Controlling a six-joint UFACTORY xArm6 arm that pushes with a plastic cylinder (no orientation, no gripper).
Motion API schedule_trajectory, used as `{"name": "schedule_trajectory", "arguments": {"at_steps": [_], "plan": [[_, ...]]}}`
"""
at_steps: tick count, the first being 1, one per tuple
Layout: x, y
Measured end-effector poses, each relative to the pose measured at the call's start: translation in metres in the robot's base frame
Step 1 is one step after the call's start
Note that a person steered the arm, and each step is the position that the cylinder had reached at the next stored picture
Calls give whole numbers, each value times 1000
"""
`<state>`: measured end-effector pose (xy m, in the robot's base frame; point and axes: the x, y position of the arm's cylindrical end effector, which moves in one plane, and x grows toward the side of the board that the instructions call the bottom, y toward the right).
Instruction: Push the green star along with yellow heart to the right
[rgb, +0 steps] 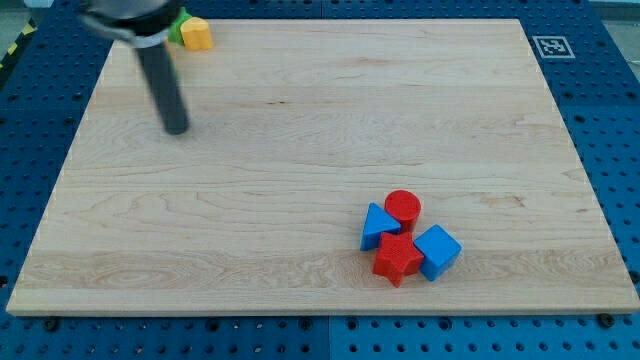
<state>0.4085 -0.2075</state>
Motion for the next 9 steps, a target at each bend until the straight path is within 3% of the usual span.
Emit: {"name": "schedule_trajectory", "arguments": {"at_steps": [1, 2, 4, 9], "plan": [[-8, -69], [-58, -98], [-187, -83], [-217, -60]]}}
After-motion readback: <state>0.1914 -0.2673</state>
